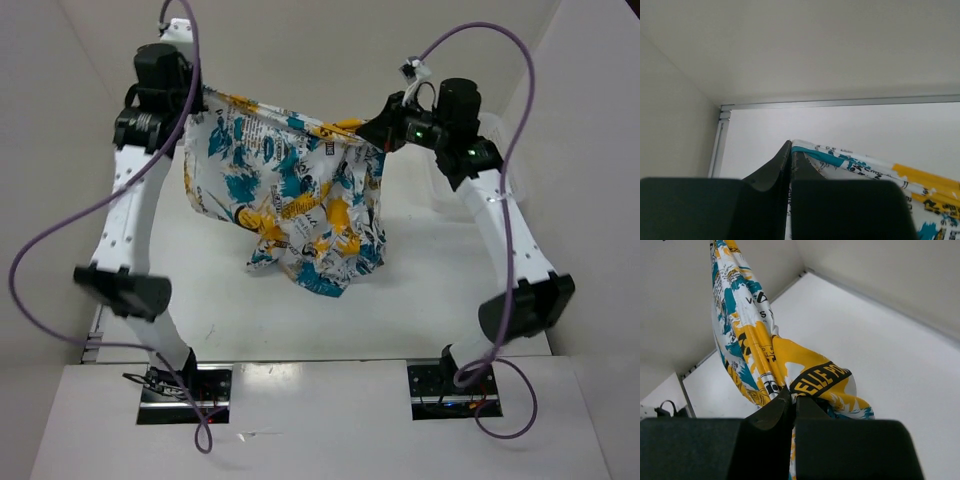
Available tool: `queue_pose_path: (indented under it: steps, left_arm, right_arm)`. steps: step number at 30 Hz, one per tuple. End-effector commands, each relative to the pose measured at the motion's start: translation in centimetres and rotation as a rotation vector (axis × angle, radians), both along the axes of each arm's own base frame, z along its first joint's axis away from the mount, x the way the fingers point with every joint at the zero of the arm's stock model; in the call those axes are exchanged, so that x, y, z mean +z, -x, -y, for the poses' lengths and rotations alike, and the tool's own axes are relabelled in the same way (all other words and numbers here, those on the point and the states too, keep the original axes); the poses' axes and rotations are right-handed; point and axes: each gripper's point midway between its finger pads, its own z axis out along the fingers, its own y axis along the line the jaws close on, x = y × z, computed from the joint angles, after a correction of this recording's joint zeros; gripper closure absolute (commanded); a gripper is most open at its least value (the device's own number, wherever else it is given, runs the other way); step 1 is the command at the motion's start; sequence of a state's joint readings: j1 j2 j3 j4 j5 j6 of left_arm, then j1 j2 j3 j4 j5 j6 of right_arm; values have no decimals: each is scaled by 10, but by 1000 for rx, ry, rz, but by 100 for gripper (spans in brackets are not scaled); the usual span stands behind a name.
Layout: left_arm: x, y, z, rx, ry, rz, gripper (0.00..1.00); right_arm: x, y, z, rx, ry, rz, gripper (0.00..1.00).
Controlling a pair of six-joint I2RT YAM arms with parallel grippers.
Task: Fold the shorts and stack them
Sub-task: Flatten the shorts out
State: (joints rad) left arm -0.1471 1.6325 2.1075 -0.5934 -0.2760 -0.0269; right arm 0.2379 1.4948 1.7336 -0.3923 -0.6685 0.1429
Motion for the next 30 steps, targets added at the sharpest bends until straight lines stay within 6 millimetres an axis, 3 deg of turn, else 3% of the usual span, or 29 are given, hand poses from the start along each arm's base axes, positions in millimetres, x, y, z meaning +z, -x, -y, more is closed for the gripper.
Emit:
queue_pose_path:
  steps: [1, 2, 3, 4, 5, 6, 7, 8, 9, 11, 12, 13, 14, 16, 17, 19, 20, 21, 22, 23, 24, 25, 26, 27, 28, 29, 30]
  left_arm:
    - [7, -50, -58, 178, -38, 23, 100]
    - [3, -61, -58, 178, -39, 14, 100]
    - [-43, -90, -53, 160, -50, -95, 100]
    - [-49, -100, -45, 138, -50, -102, 100]
    - [-32, -103, -43, 130, -41, -49, 100]
    - [-70, -124, -26, 103, -52, -119, 100]
    - [-80, -132, -20, 93, -53, -126, 100]
    - [-99, -146, -11, 81, -57, -143, 100]
    - [-107, -153, 2, 61, -58, -143, 100]
    - [-122, -165, 11, 69, -67, -142, 94]
    - [-134, -176, 23, 64, -70, -133, 87]
    - [-135, -177, 20, 82, -74, -128, 47]
    - [-144, -181, 26, 94, -83, -132, 24]
    - [-127, -171, 30, 93, -79, -107, 4]
    - [-127, -161, 31, 74, -84, -144, 0]
    - [-124, -145, 34, 2, -71, -197, 0]
    - [-118, -121, 45, -108, -42, -250, 0]
    - [-124, -110, 49, -163, -24, -305, 0]
    - [-131, -97, 46, -202, -2, -362, 0]
    - [-153, -71, 55, -283, 39, -496, 0]
    - [-180, -68, 49, -269, 44, -594, 0]
    - [-170, -49, 42, -259, 47, -618, 5]
    - [-189, -37, 40, -281, 81, -695, 7]
    - [-204, -24, 47, -319, 110, -752, 9]
    - [-236, 4, 49, -321, 114, -847, 9]
    - [-251, 23, 65, -355, 99, -894, 9]
    - [-267, 39, 68, -344, 61, -928, 9]
  right_arm:
    - [-19, -57, 28, -161, -58, -105, 100]
    - [-37, -80, 32, -215, -42, -137, 100]
    - [-48, -93, 35, -249, -31, -155, 100]
    - [-55, -103, 38, -275, -15, -161, 100]
    - [-86, -123, 41, -315, 20, -213, 100]
    - [-101, -130, 43, -332, 35, -244, 100]
    - [-111, -138, 44, -353, 36, -267, 97]
    - [-133, -152, 48, -393, 58, -297, 82]
    - [-141, -160, 51, -420, 68, -305, 63]
    - [-133, -180, 59, -482, 77, -261, 56]
    - [-127, -194, 70, -550, 99, -225, 26]
    - [-119, -200, 75, -576, 113, -190, 18]
    - [-113, -203, 84, -609, 150, -157, 14]
    - [-101, -197, 87, -597, 190, -113, 10]
    - [-99, -193, 89, -590, 217, -92, 10]
    - [-108, -170, 88, -534, 264, -114, 10]
    - [-118, -158, 88, -492, 315, -119, 10]
    - [-153, -141, 87, -445, 361, -188, 10]
    - [-150, -123, 87, -420, 373, -185, 10]
    - [-163, -111, 90, -407, 401, -213, 10]
    - [-201, -91, 90, -368, 462, -273, 12]
    - [-203, -79, 93, -362, 474, -273, 16]
    - [-216, -68, 95, -351, 494, -303, 17]
    - [-241, -50, 91, -308, 517, -353, 18]
    - [-244, -41, 86, -285, 515, -358, 18]
    - [-253, -36, 87, -280, 523, -381, 18]
    - [-262, -30, 88, -277, 529, -395, 18]
